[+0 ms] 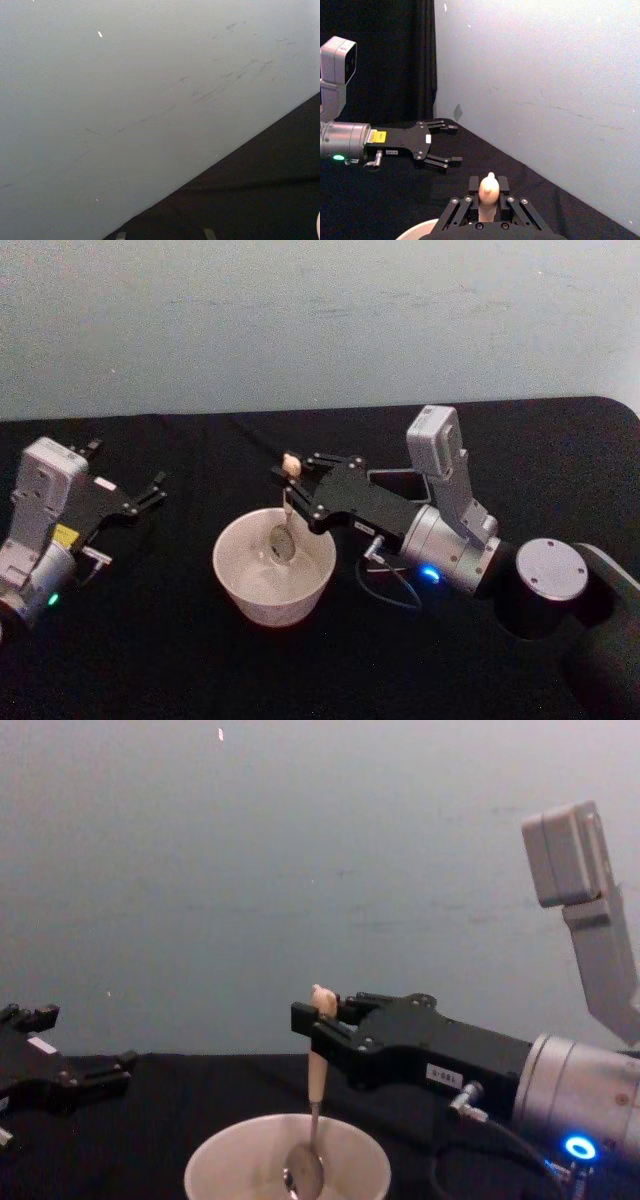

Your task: Pick up the stirring spoon with one hand, stir inside the cup, then place it back in its original position.

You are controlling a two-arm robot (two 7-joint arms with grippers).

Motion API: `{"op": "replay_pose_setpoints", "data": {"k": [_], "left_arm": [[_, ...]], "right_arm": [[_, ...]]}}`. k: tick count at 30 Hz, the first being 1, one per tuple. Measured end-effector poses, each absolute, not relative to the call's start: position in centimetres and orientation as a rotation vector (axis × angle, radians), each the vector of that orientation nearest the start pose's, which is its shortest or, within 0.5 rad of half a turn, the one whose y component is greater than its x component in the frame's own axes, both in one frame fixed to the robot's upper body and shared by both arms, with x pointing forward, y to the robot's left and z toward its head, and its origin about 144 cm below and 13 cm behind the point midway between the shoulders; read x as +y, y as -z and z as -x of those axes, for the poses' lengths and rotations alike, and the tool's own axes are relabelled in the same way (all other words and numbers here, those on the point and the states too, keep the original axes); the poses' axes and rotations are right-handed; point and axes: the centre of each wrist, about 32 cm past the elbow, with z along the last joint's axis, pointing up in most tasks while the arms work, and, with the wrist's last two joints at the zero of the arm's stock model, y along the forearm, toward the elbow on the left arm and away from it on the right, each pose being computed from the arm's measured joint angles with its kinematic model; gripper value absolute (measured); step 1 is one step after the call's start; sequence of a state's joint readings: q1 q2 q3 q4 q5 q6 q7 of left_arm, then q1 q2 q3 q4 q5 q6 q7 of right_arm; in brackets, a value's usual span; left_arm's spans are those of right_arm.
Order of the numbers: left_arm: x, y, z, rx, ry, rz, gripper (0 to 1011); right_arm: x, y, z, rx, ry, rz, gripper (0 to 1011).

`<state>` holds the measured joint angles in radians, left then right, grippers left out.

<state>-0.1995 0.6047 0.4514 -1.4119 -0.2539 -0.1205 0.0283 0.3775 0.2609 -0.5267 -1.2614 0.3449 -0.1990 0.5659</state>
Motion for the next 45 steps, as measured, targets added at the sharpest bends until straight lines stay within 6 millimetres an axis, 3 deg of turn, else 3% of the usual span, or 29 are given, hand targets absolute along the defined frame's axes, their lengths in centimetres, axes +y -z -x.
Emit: {"op": "replay_pose_setpoints", "data": {"k": [10, 22, 34, 45], "left_arm": [[31.0, -114.0, -48.9, -0.285, -1.248, -0.304, 1001], [31.0, -114.0, -48.9, -0.285, -1.248, -0.304, 1001], [31.0, -114.0, -48.9, -0.285, -1.248, -0.304, 1001], [31.0, -114.0, -48.9, -0.285, -1.248, -0.304, 1001]], "right_arm": [[-18.8, -114.8, -53.2, -0.120, 0.610, -0.019, 213], [-19.8, -114.8, -51.2, -0.103, 0.570, -0.019, 213], [-18.4, -114.5, -50.1, -0.069, 0.509, -0.021, 213], [-16.7, -114.4, -51.3, -0.065, 0.517, -0.034, 213]]}}
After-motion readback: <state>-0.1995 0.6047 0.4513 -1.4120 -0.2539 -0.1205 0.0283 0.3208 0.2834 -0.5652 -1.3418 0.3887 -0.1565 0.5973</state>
